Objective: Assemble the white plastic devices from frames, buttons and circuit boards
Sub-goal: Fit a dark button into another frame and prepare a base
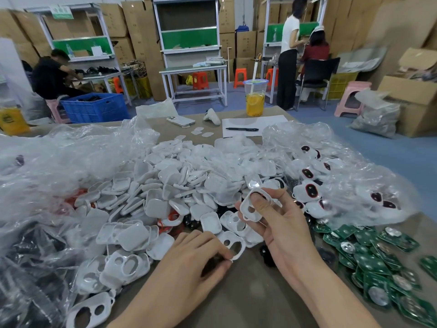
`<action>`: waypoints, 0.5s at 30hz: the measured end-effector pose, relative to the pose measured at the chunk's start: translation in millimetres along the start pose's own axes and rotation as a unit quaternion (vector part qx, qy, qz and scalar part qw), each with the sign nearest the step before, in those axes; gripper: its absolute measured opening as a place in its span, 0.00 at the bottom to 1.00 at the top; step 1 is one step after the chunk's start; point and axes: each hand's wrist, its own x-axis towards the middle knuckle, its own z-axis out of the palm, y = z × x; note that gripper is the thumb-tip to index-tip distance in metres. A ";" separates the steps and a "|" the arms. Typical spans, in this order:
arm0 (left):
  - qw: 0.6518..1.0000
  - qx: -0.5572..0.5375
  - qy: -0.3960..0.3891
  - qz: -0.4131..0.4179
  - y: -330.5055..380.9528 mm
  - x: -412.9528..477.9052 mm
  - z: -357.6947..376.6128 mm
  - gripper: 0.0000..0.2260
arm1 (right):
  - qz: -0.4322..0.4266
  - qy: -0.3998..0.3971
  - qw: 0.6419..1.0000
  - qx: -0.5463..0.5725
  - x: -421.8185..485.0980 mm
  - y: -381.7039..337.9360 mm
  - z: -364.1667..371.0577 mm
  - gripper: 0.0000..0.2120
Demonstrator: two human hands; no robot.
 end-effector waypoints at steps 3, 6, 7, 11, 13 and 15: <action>0.991 -0.111 0.017 -0.074 3.3 -2.7 0.0 0.03 | 0.004 0.001 1.000 -0.022 0.3 -1.7 0.4 0.08; 0.950 -0.261 0.095 -0.141 10.3 1.1 -0.3 0.04 | 0.006 -0.022 0.999 -0.033 -1.4 -0.9 1.5 0.09; 0.929 -0.310 0.125 -0.160 12.1 3.4 -0.5 0.05 | 0.011 -0.030 0.999 -0.030 -2.1 0.7 2.5 0.09; 0.866 -0.420 0.197 -0.188 15.2 8.6 -1.7 0.05 | 0.043 -0.035 0.998 -0.037 -4.8 9.3 7.1 0.08; 0.862 -0.424 0.206 -0.189 16.3 8.9 -2.1 0.06 | 0.059 -0.037 0.997 -0.042 -5.1 12.5 7.7 0.06; 0.868 -0.409 0.209 -0.188 17.7 9.9 -1.0 0.05 | 0.063 -0.050 0.996 -0.048 -5.6 12.8 8.7 0.07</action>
